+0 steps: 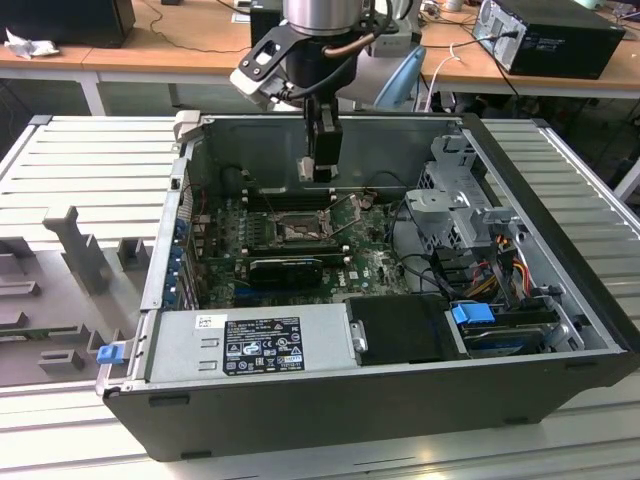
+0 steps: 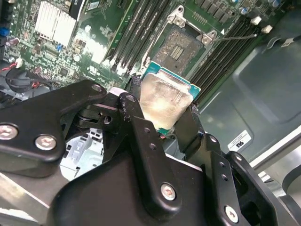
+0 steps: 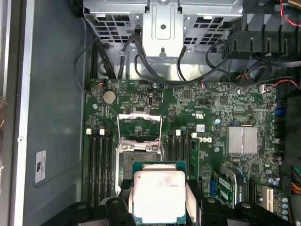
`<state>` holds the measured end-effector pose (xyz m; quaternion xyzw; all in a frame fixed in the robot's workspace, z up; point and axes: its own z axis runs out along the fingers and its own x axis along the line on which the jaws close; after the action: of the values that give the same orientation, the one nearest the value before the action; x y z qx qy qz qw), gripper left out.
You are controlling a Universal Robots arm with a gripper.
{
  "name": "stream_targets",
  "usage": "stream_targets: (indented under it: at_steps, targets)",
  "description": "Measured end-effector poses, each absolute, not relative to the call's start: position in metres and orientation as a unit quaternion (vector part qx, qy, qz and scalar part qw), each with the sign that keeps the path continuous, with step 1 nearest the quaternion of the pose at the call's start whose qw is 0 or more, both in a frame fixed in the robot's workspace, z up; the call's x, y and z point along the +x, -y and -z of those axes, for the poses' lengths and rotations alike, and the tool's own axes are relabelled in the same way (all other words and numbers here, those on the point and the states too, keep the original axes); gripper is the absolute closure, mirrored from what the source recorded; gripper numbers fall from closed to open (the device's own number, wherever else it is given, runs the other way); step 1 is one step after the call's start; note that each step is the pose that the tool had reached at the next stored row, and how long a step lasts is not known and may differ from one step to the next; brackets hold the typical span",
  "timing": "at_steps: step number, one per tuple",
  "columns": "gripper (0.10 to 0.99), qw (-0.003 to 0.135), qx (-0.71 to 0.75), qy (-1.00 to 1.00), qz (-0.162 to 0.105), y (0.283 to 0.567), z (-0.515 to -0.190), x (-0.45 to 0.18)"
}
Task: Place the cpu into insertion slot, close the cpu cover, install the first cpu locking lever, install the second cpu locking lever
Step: 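Place the cpu into insertion slot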
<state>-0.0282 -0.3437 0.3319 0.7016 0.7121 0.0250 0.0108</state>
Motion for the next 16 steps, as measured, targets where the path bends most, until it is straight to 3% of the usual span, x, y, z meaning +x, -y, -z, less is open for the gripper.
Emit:
stream_targets:
  at_steps: [16]
  targets:
    - [0.553, 0.006, 0.702, -0.712, -0.021, 0.343, -0.3, -0.029]
